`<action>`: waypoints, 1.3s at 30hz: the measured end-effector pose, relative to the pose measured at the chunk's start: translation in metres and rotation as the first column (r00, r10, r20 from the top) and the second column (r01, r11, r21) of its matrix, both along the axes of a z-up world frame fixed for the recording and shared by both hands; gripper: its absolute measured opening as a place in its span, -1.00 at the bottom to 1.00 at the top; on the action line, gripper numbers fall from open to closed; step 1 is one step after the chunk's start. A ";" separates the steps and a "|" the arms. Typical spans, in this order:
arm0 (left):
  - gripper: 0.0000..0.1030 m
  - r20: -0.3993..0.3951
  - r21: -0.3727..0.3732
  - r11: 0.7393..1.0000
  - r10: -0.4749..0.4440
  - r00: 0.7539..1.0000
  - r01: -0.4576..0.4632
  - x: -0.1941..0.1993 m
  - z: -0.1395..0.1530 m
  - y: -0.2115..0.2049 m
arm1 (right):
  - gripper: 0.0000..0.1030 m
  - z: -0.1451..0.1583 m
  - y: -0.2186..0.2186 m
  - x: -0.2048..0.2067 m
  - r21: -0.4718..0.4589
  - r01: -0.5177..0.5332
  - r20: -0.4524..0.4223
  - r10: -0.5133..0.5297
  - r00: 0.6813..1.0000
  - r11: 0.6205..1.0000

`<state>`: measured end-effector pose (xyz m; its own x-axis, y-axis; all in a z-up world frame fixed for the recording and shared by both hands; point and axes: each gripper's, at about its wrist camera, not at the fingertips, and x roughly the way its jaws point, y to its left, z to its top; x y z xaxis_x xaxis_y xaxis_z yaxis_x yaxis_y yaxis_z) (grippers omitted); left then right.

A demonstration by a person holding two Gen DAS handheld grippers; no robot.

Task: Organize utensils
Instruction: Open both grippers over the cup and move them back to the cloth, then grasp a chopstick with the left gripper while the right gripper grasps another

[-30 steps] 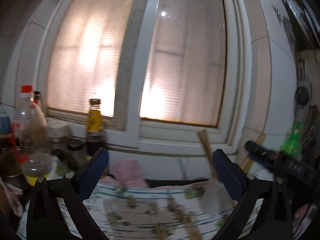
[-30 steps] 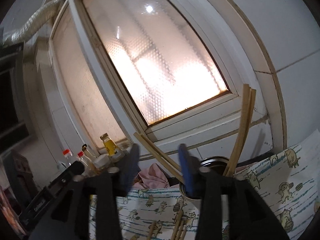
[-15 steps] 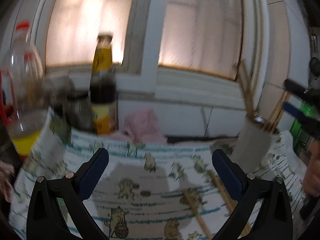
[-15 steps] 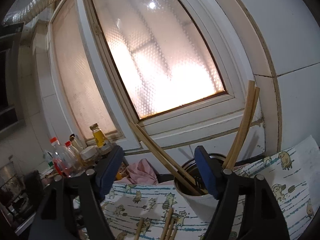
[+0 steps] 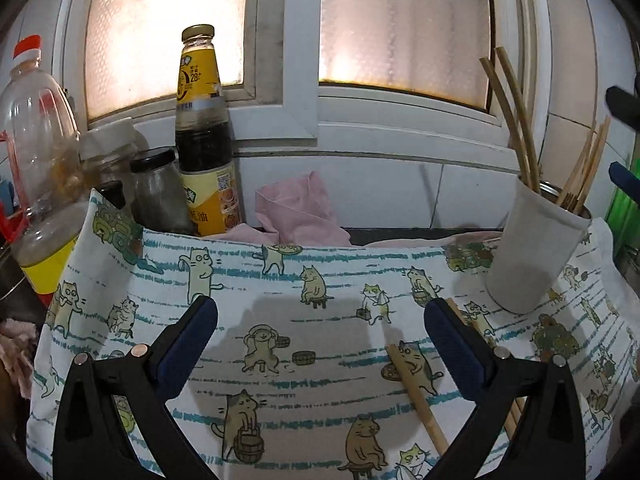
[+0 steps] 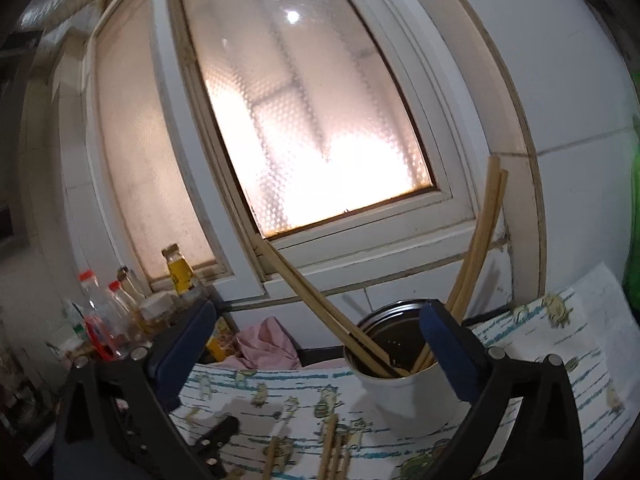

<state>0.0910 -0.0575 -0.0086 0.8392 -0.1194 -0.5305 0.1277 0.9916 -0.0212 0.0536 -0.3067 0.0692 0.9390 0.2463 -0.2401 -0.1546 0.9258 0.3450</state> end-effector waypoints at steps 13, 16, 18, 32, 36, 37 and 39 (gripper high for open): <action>0.99 -0.157 0.127 0.985 -0.098 0.983 0.118 0.012 -0.016 -0.034 | 1.00 -0.008 0.005 0.006 -0.064 0.082 -0.003 -0.082 0.997 0.995; 0.99 -0.212 0.115 0.985 -0.106 0.972 0.132 0.019 -0.022 -0.038 | 1.00 -0.008 0.004 0.006 -0.066 0.088 -0.002 -0.089 0.996 0.994; 0.99 -0.253 0.112 0.985 -0.102 0.962 0.134 0.024 -0.029 -0.038 | 1.00 -0.007 0.004 0.006 -0.065 0.089 -0.003 -0.090 0.996 0.994; 0.06 -0.319 0.064 0.988 -0.112 0.941 0.140 0.028 -0.041 -0.032 | 1.00 -0.008 0.005 0.009 -0.062 0.081 -0.029 -0.083 0.996 0.995; -0.59 -0.311 0.009 0.999 -0.042 0.950 0.047 0.028 -0.039 -0.010 | 1.00 -0.009 0.004 0.010 -0.055 0.071 -0.040 -0.074 0.996 0.996; -0.63 -0.312 -0.018 0.999 -0.035 0.949 0.031 0.028 -0.040 -0.004 | 1.00 -0.009 0.004 0.010 -0.051 0.067 -0.040 -0.069 0.997 0.996; -0.70 -0.313 -0.044 0.999 -0.015 0.950 0.001 0.028 -0.040 0.004 | 1.00 -0.009 0.005 0.007 -0.032 0.043 -0.029 -0.044 0.999 0.999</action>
<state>0.1185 -0.0537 -0.0483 0.6308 -0.1536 -0.7606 0.1158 0.9879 -0.1034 0.0608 -0.3018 0.0601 0.9410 0.1975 -0.2748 -0.1044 0.9418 0.3195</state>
